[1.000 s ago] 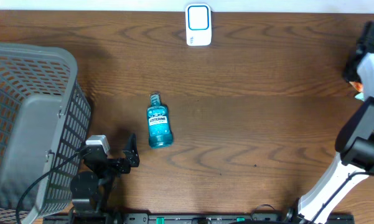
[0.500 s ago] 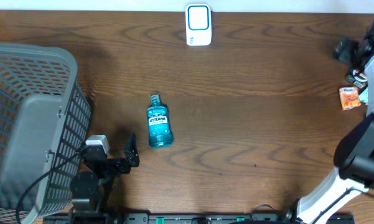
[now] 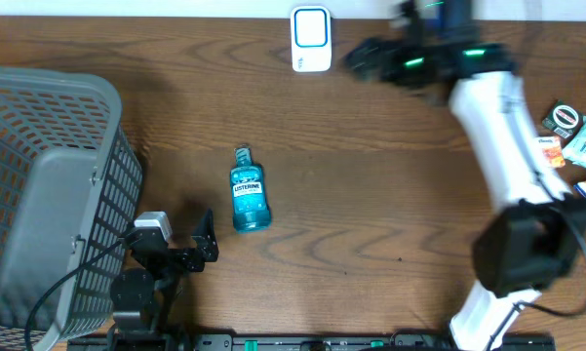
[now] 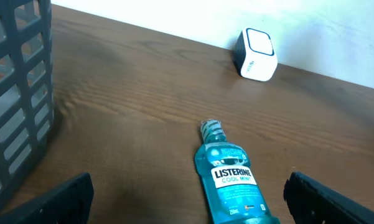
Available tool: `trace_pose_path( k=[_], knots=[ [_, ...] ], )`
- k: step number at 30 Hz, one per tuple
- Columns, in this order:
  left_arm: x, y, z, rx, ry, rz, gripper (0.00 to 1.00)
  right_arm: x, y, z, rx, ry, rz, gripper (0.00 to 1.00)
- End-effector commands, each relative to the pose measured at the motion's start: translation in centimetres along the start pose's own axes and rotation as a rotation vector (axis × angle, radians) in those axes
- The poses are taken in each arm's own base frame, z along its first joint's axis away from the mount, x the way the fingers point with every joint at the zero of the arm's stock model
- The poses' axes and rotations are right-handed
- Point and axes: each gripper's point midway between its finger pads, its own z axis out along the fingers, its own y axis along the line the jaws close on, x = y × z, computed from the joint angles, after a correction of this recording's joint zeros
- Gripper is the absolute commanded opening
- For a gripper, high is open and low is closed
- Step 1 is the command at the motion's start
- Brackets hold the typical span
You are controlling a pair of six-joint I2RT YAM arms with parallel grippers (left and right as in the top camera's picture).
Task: Scan the item barcode
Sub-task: 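Move the right gripper to the teal Listerine bottle and grasp it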
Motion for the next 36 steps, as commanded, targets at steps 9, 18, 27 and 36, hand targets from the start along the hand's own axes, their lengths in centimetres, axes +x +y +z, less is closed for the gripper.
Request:
trace_pose_path(
  k=[9, 18, 27, 36],
  knots=[
    [1.2, 0.3, 0.2, -0.003, 0.039, -0.001, 0.98, 15.9, 8.3, 16.0, 0.173, 0.307, -0.353, 0.95],
    [1.2, 0.3, 0.2, -0.003, 0.039, -0.001, 0.98, 20.5, 10.4, 17.0, 0.341, 0.305, -0.477, 0.96],
    [1.2, 0.3, 0.2, -0.003, 0.039, -0.001, 0.98, 25.6, 9.5, 18.7, 0.398, 0.411, -0.498, 0.95],
    [1.2, 0.3, 0.2, -0.003, 0.039, -0.001, 0.98, 26.0, 3.4, 14.8, 0.709, 0.496, -0.473, 0.79]
  ],
)
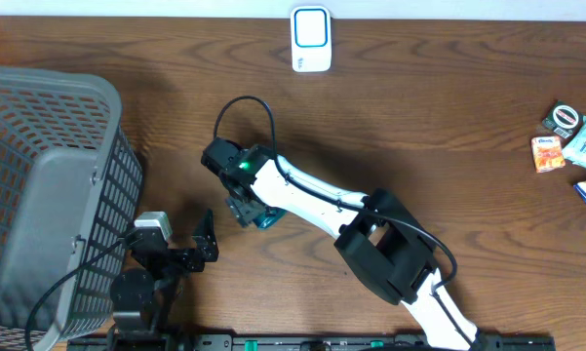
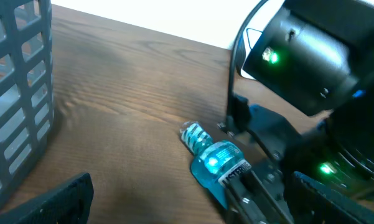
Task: Scan the item barcode
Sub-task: 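Move the right gripper to the teal Listerine bottle and grasp it, then lift the Listerine bottle and carry it up to the scanner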
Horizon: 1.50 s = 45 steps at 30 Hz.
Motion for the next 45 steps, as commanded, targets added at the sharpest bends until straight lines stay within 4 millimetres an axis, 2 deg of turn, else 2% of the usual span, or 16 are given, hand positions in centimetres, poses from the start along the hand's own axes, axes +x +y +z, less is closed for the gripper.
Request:
trace_pose_path(
  k=[1, 4, 8, 12, 14, 18, 20, 22, 23, 24, 25, 26, 28, 30, 42, 45],
  knots=[
    [1.2, 0.3, 0.2, -0.003, 0.039, -0.001, 0.98, 0.6, -4.7, 0.1, 0.205, 0.017, 0.055, 0.75],
    [1.2, 0.3, 0.2, -0.003, 0.039, -0.001, 0.98, 1.6, -7.8, -0.3, 0.298, 0.069, 0.069, 0.67],
    [1.2, 0.3, 0.2, -0.003, 0.039, -0.001, 0.98, 1.7, -11.2, -0.6, 0.372, 0.093, 0.100, 0.64],
    [1.2, 0.3, 0.2, -0.003, 0.039, -0.001, 0.98, 1.6, -12.8, -0.5, 0.380, 0.108, 0.090, 0.56],
    [1.2, 0.3, 0.2, -0.003, 0.039, -0.001, 0.98, 1.8, -12.6, -0.1, 0.320, 0.136, 0.074, 0.55],
    [1.2, 0.3, 0.2, -0.003, 0.039, -0.001, 0.98, 2.9, -9.4, 0.6, 0.026, 0.225, -0.047, 0.55],
    [1.2, 0.3, 0.2, -0.003, 0.039, -0.001, 0.98, 3.0, -8.9, 0.6, -0.043, 0.240, -0.058, 0.58],
    [1.2, 0.3, 0.2, -0.003, 0.039, -0.001, 0.98, 2.9, -9.7, 0.6, -0.025, 0.239, -0.046, 0.65],
    [1.2, 0.3, 0.2, -0.003, 0.039, -0.001, 0.98, 2.8, -10.5, 0.7, 0.005, 0.234, -0.042, 0.75],
    [1.2, 0.3, 0.2, -0.003, 0.039, -0.001, 0.98, 2.7, -11.2, 0.7, 0.036, 0.229, -0.036, 0.91],
    [1.2, 0.3, 0.2, -0.003, 0.039, -0.001, 0.98, 2.5, -12.0, 0.5, 0.074, 0.221, -0.026, 0.98],
    [1.2, 0.3, 0.2, -0.003, 0.039, -0.001, 0.98, 2.3, -12.7, 0.3, 0.112, 0.214, -0.020, 0.99],
    [1.2, 0.3, 0.2, -0.003, 0.039, -0.001, 0.98, 1.7, -13.6, -0.3, 0.163, 0.198, -0.023, 0.99],
    [1.2, 0.3, 0.2, -0.003, 0.039, -0.001, 0.98, 1.1, -13.4, -0.8, 0.166, 0.180, -0.025, 0.99],
    [1.2, 0.3, 0.2, -0.003, 0.039, -0.001, 0.98, -1.3, -10.4, -0.5, 0.150, 0.065, -0.021, 0.99],
    [1.2, 0.3, 0.2, -0.003, 0.039, -0.001, 0.98, -1.4, -9.9, 0.2, 0.152, 0.062, -0.027, 0.94]
  ],
)
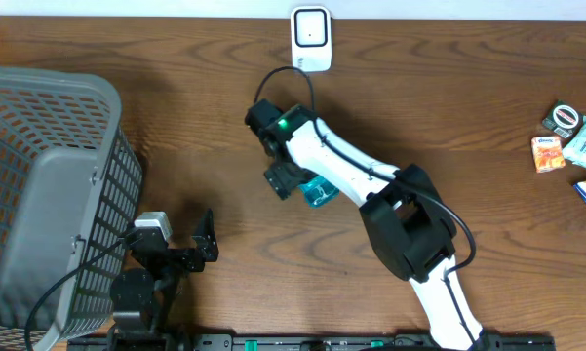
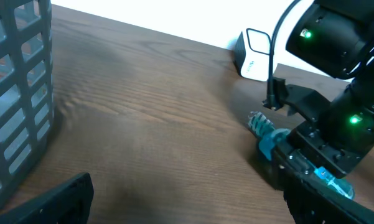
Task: Scan the item barcode
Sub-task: 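Lift the Listerine bottle and carry it up to the scanner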
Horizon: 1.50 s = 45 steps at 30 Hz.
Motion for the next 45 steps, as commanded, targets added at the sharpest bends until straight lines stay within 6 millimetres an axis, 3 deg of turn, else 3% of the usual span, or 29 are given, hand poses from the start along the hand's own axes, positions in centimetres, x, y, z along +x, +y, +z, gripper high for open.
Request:
trace_pose_path(
  k=[1, 6, 11, 13, 16, 22, 26, 32, 45],
  knots=[
    [1.2, 0.3, 0.2, -0.003, 0.039, -0.001, 0.98, -0.2, 0.2, 1.0, 0.035, 0.005, 0.026, 0.91],
    [1.2, 0.3, 0.2, -0.003, 0.039, -0.001, 0.98, 1.6, -1.0, 3.8, 0.135, 0.097, 0.073, 0.81],
    [1.2, 0.3, 0.2, -0.003, 0.039, -0.001, 0.97, 3.0, -1.0, 5.2, 0.153, 0.169, 0.063, 0.55],
    [1.2, 0.3, 0.2, -0.003, 0.039, -0.001, 0.98, 3.1, -0.9, 5.2, 0.147, 0.170, 0.064, 0.47],
    [1.2, 0.3, 0.2, -0.003, 0.039, -0.001, 0.98, 3.0, -0.5, 4.9, 0.110, 0.176, 0.066, 0.45],
    [1.2, 0.3, 0.2, -0.003, 0.038, -0.001, 0.98, 3.5, 0.8, 3.0, -0.122, 0.257, 0.002, 0.32],
    [1.2, 0.3, 0.2, -0.003, 0.039, -0.001, 0.98, 3.0, -0.2, 2.1, -0.240, 0.261, -0.031, 0.25],
    [1.2, 0.3, 0.2, -0.003, 0.039, -0.001, 0.98, 2.3, -2.6, 2.0, -0.249, 0.245, -0.006, 0.28],
    [1.2, 0.3, 0.2, -0.003, 0.039, -0.001, 0.98, 0.9, -2.9, 1.2, -0.250, 0.198, 0.000, 0.45]
  ],
)
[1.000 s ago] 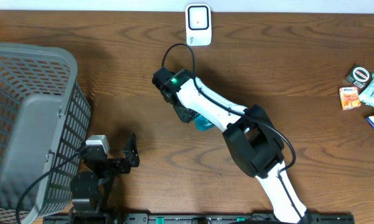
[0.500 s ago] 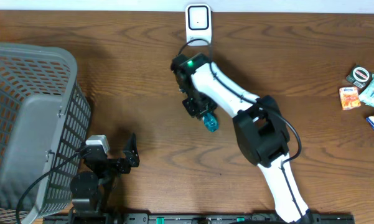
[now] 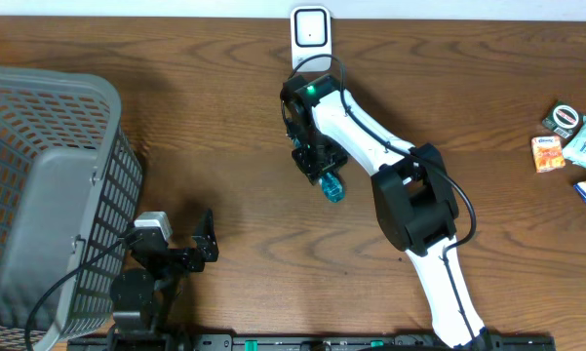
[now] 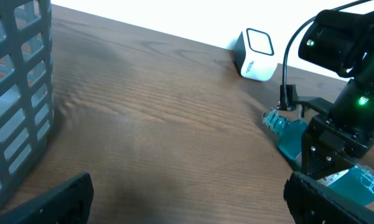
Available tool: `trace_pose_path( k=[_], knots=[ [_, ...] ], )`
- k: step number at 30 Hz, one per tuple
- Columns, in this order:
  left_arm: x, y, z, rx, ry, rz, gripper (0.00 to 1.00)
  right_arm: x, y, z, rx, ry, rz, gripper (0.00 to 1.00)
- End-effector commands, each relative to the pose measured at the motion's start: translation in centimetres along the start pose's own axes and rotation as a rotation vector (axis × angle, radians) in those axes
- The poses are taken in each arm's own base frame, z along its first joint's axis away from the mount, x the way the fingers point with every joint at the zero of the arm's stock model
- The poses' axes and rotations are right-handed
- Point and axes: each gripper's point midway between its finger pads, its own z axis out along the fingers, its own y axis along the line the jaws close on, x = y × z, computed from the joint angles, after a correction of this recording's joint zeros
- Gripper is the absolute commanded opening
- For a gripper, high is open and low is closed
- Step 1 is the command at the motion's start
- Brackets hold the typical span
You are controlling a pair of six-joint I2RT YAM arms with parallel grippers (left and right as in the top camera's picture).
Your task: Scan the item barcode
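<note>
The teal Listerine bottle is held tilted in my right gripper, which is shut on its body, a short way in front of the white scanner at the table's far edge. In the left wrist view the bottle points its cap up and left, toward the scanner, with the right gripper round its middle. My left gripper rests open and empty near the front left, also seen from above.
A large grey basket fills the left side, its wall showing in the left wrist view. Several small packets lie at the far right edge. The right arm stretches across the table's middle.
My right gripper has moved right and nearer the scanner with the bottle in it, and the bottle now shows below the gripper. The left gripper has not moved.
The bottle first lay flat mid-table with my right gripper up near the scanner. Then the right gripper was down on the bottle. Then it held the bottle further right and back, and now holds it just in front of the scanner.
</note>
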Motion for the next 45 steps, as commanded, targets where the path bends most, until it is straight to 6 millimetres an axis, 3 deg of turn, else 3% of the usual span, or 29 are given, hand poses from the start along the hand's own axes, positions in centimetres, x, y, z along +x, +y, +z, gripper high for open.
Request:
trace_pose_path(
  k=[1, 7, 11, 18, 22, 23, 29, 36, 40, 43, 45],
  knots=[
    [1.2, 0.3, 0.2, -0.003, 0.039, -0.001, 0.98, -1.1, 0.3, -0.5, -0.006, -0.030, -0.019, 0.45],
    [1.2, 0.3, 0.2, -0.003, 0.039, -0.001, 0.98, -1.7, 0.3, -1.4, -0.006, -0.057, -0.020, 0.50],
    [1.2, 0.3, 0.2, -0.003, 0.039, -0.001, 0.98, -1.9, 0.4, -3.2, -0.006, -0.075, -0.013, 0.52],
    [1.2, 0.3, 0.2, -0.003, 0.039, -0.001, 0.98, -2.0, 1.1, -11.1, -0.021, -0.191, -0.023, 0.59],
    [1.2, 0.3, 0.2, -0.003, 0.039, -0.001, 0.98, -0.2, 1.2, -16.2, -0.015, -0.273, -0.027, 0.66],
    [1.2, 0.3, 0.2, -0.003, 0.039, -0.001, 0.98, 0.5, 1.2, -17.9, -0.013, -0.310, -0.029, 0.74],
    [1.2, 0.3, 0.2, -0.003, 0.039, -0.001, 0.98, 3.9, 1.0, -23.0, 0.006, -0.405, -0.019, 0.85],
    [1.2, 0.3, 0.2, -0.003, 0.039, -0.001, 0.98, 8.9, -0.2, -28.3, 0.123, -0.538, 0.068, 0.88],
    [1.2, 0.3, 0.2, -0.003, 0.039, -0.001, 0.98, 11.7, -0.8, -29.2, 0.213, -0.589, 0.158, 0.88],
    [1.2, 0.3, 0.2, -0.003, 0.039, -0.001, 0.98, 13.2, -1.2, -27.0, 0.286, -0.588, 0.200, 0.88],
    [1.2, 0.3, 0.2, -0.003, 0.039, -0.001, 0.98, 13.5, -0.8, -24.1, 0.304, -0.608, 0.204, 0.94]
  ],
)
